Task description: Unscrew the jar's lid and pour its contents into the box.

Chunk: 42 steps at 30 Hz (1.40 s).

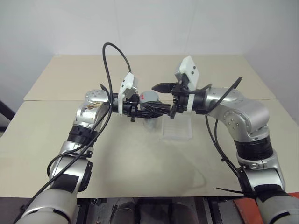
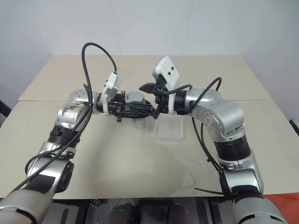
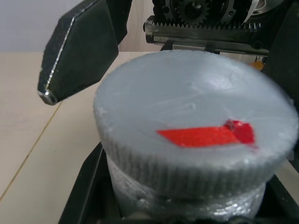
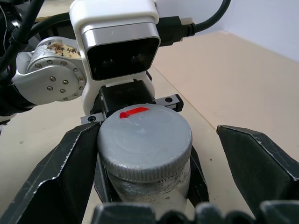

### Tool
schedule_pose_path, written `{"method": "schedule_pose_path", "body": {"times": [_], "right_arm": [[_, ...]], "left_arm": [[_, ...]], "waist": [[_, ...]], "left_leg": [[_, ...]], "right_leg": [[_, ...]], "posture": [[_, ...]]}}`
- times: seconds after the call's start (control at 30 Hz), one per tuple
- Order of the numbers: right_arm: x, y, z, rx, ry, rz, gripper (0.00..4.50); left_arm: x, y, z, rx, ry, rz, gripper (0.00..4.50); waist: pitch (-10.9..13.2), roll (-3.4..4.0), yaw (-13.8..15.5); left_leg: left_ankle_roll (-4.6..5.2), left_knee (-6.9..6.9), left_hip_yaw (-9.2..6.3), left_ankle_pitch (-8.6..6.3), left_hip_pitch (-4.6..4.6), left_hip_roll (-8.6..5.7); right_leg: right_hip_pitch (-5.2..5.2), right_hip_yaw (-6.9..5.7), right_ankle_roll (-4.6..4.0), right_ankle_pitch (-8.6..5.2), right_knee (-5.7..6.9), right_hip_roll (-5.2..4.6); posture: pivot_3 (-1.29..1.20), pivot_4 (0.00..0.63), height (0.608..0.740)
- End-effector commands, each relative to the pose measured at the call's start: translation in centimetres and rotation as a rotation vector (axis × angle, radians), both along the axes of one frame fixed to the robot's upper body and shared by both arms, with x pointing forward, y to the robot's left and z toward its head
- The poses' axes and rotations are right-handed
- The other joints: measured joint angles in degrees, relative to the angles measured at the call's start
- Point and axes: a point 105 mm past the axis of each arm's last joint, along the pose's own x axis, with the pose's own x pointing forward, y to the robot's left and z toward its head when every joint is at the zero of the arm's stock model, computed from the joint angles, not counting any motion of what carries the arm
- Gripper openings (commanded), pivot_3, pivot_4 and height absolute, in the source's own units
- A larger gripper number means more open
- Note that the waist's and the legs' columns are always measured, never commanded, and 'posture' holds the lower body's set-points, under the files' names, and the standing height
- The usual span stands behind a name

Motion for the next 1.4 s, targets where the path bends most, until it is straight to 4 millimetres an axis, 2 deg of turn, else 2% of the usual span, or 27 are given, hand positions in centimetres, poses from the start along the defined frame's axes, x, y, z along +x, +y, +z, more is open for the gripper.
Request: {"method": "schedule_pose_path", "body": {"times": [0.03, 0.07, 0.17, 0.2, 0.27, 0.37, 0.5, 0.67, 0.97, 1.03, 1.17, 1.27, 1.4], "right_arm": [[-0.3, 0.1, 1.3, 0.018, -0.031, 0.011, 4.1], [-0.3, 0.1, 1.3, 0.02, -0.026, 0.017, 3.91], [-0.3, 0.2, 1.3, 0.028, -0.013, 0.03, 2.93], [-0.2, 0.2, 1.3, 0.03, -0.01, 0.032, 2.77], [-0.4, 0.2, 1.3, 0.03, -0.017, 0.056, 2.77], [-1.5, -0.1, 1.3, 0.029, -0.065, 0.207, 2.77], [-1.9, -0.4, 0.9, -0.009, -0.094, 0.394, 2.77], [-1.2, -0.6, 0.9, -0.03, -0.084, 0.623, 2.77], [0.7, 0.8, 0.8, -0.044, -0.093, 0.682, 2.77], [0.9, 0.8, 0.9, -0.037, -0.09, 0.669, 3.48], [1.3, 0.3, 1.6, 0.0, -0.081, 0.622, 4.47], [1.6, -0.9, 2.0, 0.015, -0.096, 0.556, 4.47], [1.9, -3.6, 2.4, 0.037, -0.119, 0.43, 4.47]], "left_arm": [[-0.3, -0.2, 1.3, -0.018, -0.064, -0.024, 2.05], [-0.4, -0.2, 1.3, -0.015, -0.07, -0.029, 2.05], [-0.6, -0.2, 1.3, -0.007, -0.086, -0.043, 2.05], [-0.6, -0.2, 1.3, -0.005, -0.089, -0.046, 2.05], [-0.9, -0.2, 1.4, -0.004, -0.096, -0.064, 2.05], [-1.6, -0.1, 1.8, -0.009, -0.108, -0.121, 2.05], [-2.6, 0.0, 2.3, -0.021, -0.104, -0.201, 2.05], [-4.0, -0.1, 2.7, -0.02, -0.097, -0.276, 2.05], [-4.4, 0.2, 2.3, -0.007, -0.097, -0.271, 2.05], [-4.3, 0.4, 2.3, -0.006, -0.095, -0.259, 2.05], [-3.7, 0.7, 2.4, -0.028, -0.081, -0.208, 2.05], [-3.0, 1.2, 2.4, -0.023, -0.074, -0.161, 2.05], [-1.3, 2.1, 2.4, -0.036, -0.068, -0.043, 2.05]], "waist": [[0.0, 0.0, -0.12], [0.0, 0.0, -0.19], [0.0, 0.0, -0.34], [0.0, 0.0, -0.36], [0.0, 0.0, -0.37], [0.0, 0.0, -0.35], [0.0, 0.0, -0.47], [0.0, 0.01, -1.0], [0.03, 0.05, -1.4], [0.03, 0.05, -1.24], [0.03, 0.06, -1.02], [0.03, 0.06, -1.09], [0.03, 0.06, -0.41]], "left_leg": [[0.0, 0.0, 0.0, 0.0, 0.0, 0.0], [0.0, 0.0, 0.0, 0.0, 0.0, 0.0], [0.0, 0.0, 0.0, 0.0, 0.0, 0.0], [0.0, 0.0, 0.0, 0.0, 0.01, 0.0], [0.0, 0.0, 0.0, 0.0, 0.01, 0.0], [-0.01, 0.01, 0.0, 0.0, 0.01, -0.02], [0.0, 0.01, 0.01, 0.0, 0.03, -0.03], [-0.01, 0.03, 0.06, 0.01, 0.13, -0.01], [-0.09, 0.02, 0.05, 0.05, 0.14, 0.05], [-0.1, 0.03, 0.02, 0.06, 0.13, 0.06], [-0.11, 0.04, 0.02, 0.06, 0.13, 0.06], [-0.14, 0.03, 0.04, 0.08, 0.13, 0.05], [-0.14, 0.04, 0.01, 0.08, 0.11, 0.05]], "right_leg": [[0.0, 0.01, 0.0, 0.0, 0.0, 0.0], [0.0, 0.0, 0.0, 0.0, 0.0, 0.0], [0.0, 0.0, 0.0, 0.0, 0.01, 0.0], [0.0, 0.01, 0.0, 0.0, 0.02, 0.0], [0.0, 0.01, 0.0, 0.0, 0.04, 0.0], [0.0, 0.01, 0.0, 0.0, 0.06, 0.0], [0.0, 0.02, 0.0, 0.0, 0.05, 0.0], [0.0, 0.12, 0.0, 0.0, 0.16, 0.04], [-0.1, 0.11, 0.0, 0.0, 0.35, 0.01], [-0.1, 0.05, 0.0, 0.0, 0.39, -0.01], [-0.09, -0.04, 0.0, 0.0, 0.4, -0.03], [-0.12, -0.04, 0.0, 0.0, 0.4, -0.02], [-0.1, -0.06, 0.0, 0.0, 0.4, -0.06]], "posture": [[0.0, 0.15, 0.74], [0.0, 0.15, 0.74], [0.0, 0.15, 0.74], [0.0, 0.15, 0.74], [0.0, 0.15, 0.74], [0.0, 0.15, 0.74], [0.0, 0.15, 0.74], [0.0, 0.15, 0.74], [0.0, 0.15, 0.74], [0.0, 0.15, 0.74], [0.0, 0.15, 0.74], [0.0, 0.15, 0.74], [0.0, 0.15, 0.74]]}}
